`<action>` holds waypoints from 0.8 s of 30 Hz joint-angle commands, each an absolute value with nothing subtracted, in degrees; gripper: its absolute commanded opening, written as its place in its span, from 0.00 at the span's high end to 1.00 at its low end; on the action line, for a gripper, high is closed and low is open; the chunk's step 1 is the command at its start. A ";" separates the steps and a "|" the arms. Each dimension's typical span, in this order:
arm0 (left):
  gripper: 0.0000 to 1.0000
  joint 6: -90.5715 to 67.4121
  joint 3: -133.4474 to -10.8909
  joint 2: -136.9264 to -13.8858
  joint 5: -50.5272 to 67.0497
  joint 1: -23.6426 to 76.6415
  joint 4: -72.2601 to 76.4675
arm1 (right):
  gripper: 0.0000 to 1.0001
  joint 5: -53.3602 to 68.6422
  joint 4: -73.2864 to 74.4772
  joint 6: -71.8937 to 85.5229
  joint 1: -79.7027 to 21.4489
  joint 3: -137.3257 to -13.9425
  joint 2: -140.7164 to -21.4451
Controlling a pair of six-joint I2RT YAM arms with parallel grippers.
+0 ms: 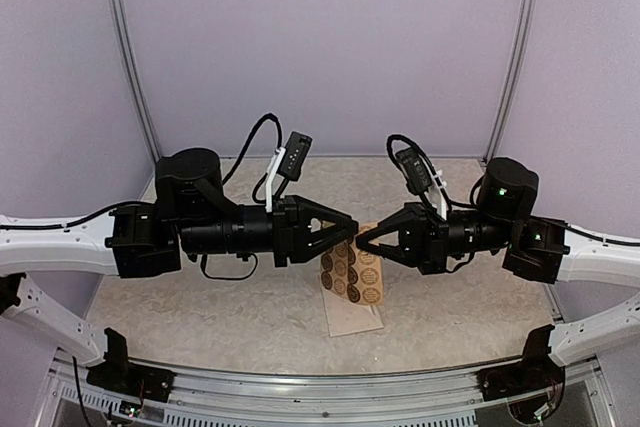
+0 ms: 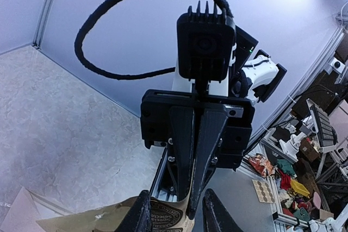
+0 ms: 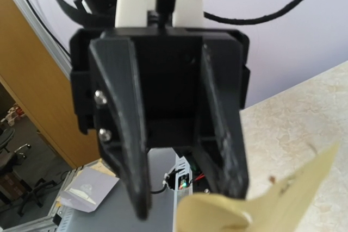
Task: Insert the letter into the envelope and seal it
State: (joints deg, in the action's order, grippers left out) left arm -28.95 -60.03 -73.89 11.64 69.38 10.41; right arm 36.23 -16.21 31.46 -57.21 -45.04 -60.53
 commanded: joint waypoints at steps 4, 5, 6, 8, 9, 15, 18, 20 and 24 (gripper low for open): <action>0.70 -30.04 -58.77 -74.88 13.48 69.09 12.61 | 1.00 35.48 -17.45 30.85 -57.03 -44.91 -60.32; 0.70 -30.06 -58.53 -74.74 13.17 69.10 12.57 | 1.00 35.22 -17.34 30.84 -57.03 -44.81 -60.25; 0.70 -30.14 -58.27 -74.52 12.91 69.08 12.57 | 1.00 34.98 -17.27 30.85 -57.03 -44.82 -60.17; 0.70 -30.36 -57.93 -73.95 12.88 69.08 12.81 | 1.00 34.77 -16.99 30.71 -57.04 -44.78 -60.20; 0.70 -30.45 -57.91 -73.78 13.01 69.10 12.83 | 1.00 34.68 -16.89 30.74 -57.04 -44.76 -60.21; 0.72 -30.85 -58.44 -74.59 14.65 69.13 13.01 | 1.00 34.75 -16.95 30.76 -57.04 -44.91 -60.42; 0.73 -30.85 -58.36 -74.87 14.67 69.11 13.39 | 1.00 35.08 -17.02 30.80 -57.03 -44.91 -60.55; 0.75 -30.85 -58.44 -75.03 14.75 69.09 13.72 | 1.00 35.51 -17.14 30.80 -57.04 -44.83 -60.51; 0.81 -31.00 -58.45 -75.24 14.77 69.08 14.47 | 1.00 36.01 -17.39 30.75 -57.04 -44.61 -60.64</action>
State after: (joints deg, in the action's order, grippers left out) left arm -30.92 -58.74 -74.61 13.43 69.30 11.86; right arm 35.70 -16.19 31.29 -57.21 -45.04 -60.53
